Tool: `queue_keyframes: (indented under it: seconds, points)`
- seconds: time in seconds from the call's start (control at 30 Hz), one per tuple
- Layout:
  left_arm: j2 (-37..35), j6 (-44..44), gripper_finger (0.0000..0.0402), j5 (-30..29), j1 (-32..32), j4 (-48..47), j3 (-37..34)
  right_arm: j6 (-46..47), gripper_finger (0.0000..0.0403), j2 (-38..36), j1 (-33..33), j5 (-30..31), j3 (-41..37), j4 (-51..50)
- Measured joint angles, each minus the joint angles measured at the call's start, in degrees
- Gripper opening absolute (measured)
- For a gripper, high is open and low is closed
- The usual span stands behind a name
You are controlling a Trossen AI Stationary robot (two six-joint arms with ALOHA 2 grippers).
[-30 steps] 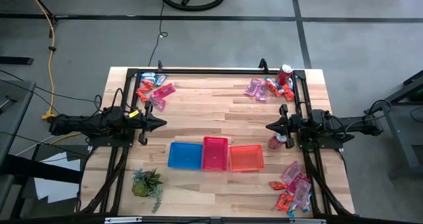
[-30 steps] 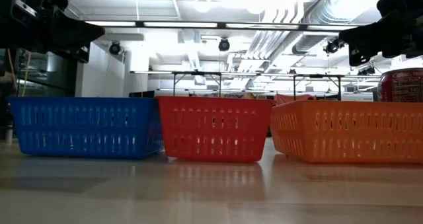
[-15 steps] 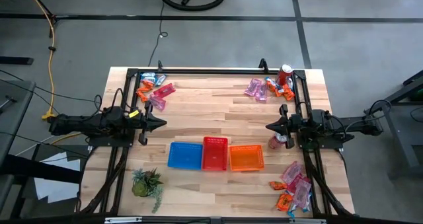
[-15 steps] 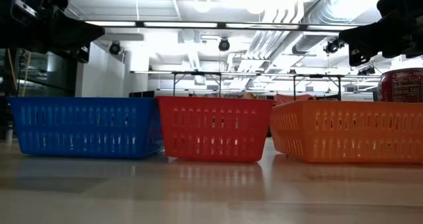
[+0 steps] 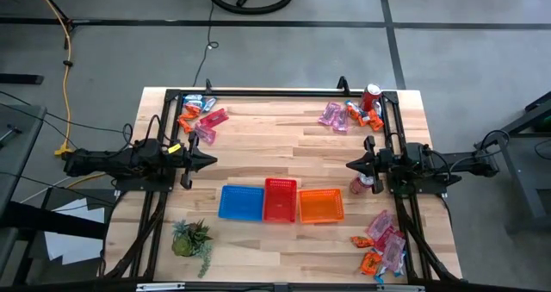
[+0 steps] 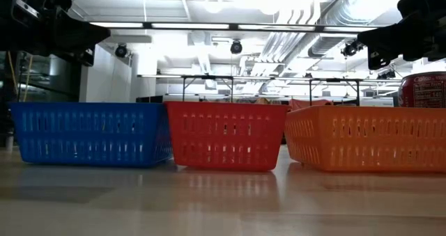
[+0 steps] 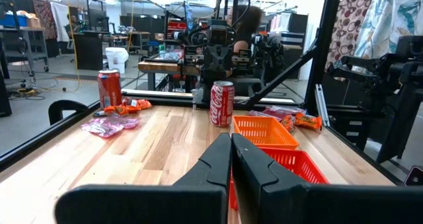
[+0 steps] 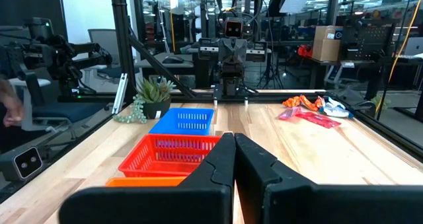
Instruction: Sort candy
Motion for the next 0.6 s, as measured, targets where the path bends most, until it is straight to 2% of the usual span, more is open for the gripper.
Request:
queue_keyframes:
  seconds: [0.53,0.6]
  points:
    - [0.0,0.0,0.0001,0.0,0.0,0.0,0.0,-0.4,0.0000,0.0,0.0,0.0,0.0,0.2]
    - [0.0,0.0,0.0001,0.0,0.0,0.0,0.0,-0.9,0.0000,0.1,0.0,0.0,0.0,4.6]
